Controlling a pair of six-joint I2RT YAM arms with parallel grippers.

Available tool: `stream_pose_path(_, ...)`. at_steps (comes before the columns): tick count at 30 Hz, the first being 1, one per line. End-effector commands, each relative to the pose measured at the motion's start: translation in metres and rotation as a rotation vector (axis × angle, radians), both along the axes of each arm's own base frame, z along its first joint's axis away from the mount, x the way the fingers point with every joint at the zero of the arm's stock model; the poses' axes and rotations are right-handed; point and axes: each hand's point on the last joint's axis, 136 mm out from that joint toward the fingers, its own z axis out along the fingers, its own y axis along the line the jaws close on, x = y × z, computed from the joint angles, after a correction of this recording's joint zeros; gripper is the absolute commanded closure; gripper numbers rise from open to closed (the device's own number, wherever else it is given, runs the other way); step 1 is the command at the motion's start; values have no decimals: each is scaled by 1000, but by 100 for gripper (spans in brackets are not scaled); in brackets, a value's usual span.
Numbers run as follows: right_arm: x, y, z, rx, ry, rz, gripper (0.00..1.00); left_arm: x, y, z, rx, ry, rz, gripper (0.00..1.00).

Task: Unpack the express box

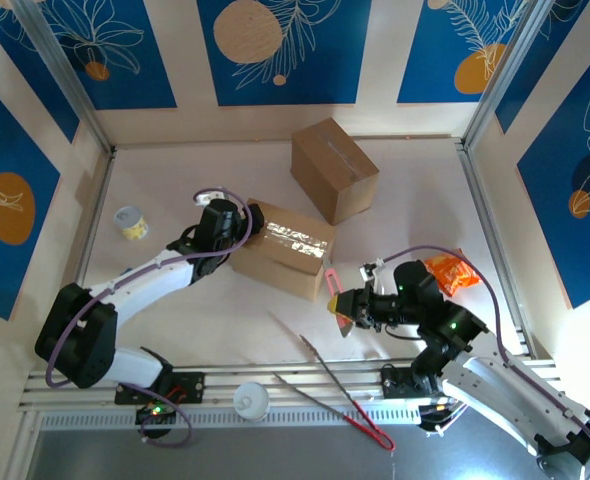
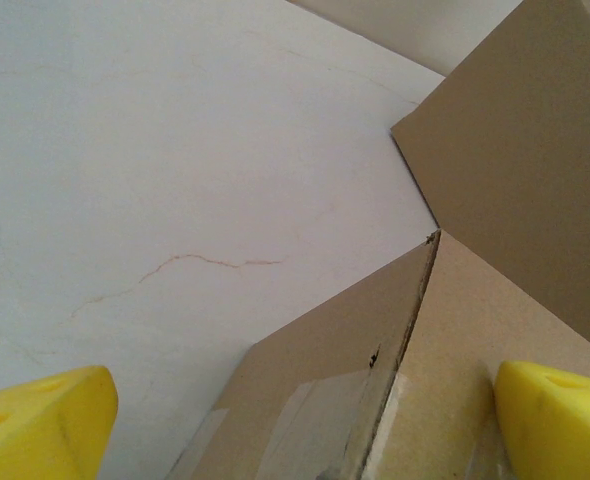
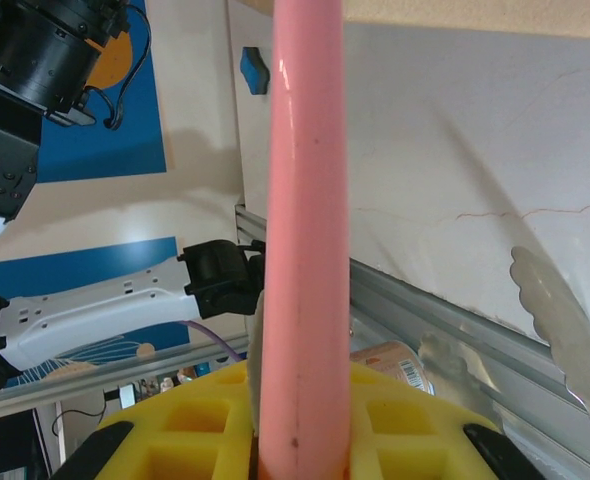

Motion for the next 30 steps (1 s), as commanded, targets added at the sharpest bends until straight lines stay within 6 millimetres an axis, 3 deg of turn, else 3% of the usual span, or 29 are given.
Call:
stream_pose_path(1, -22, 2, -8, 2, 76, 85, 100, -80, 41, -123, 290, 444, -41, 5)
stream_pose_path(7, -24, -8, -12, -53, 75, 48, 100, -79, 39, -120, 285, 438, -48, 4)
stream_pose_path(10, -17, -25, -11, -135, 32, -28, 100, -71, 30, -102, 268, 408, -80, 4)
stream_pose_path(13, -8, -50, -6, -256, -29, -111, 100, -54, 12, -61, 231, 330, -142, 2)
stream_pose_path(18, 9, -90, -7, -477, -120, -240, 100, -22, -9, 35, 211, 162, -202, 0)
stream_pose_path(21, 25, -100, -13, -616, -137, -268, 100, -8, -12, 82, 237, 93, -216, 0)
stream_pose_path(23, 39, -105, -16, -715, -143, -282, 100, 3, -9, 101, 275, 67, -215, 1)
stream_pose_path(26, 64, -108, -16, -854, -154, -319, 100, 31, 0, 107, 330, 98, -213, 10)
stream_pose_path(28, 79, -105, -15, -915, -160, -338, 100, 54, 4, 94, 367, 149, -224, 23)
stream_pose_path(30, 93, -97, -16, -952, -158, -344, 100, 79, 7, 71, 395, 217, -245, 25)
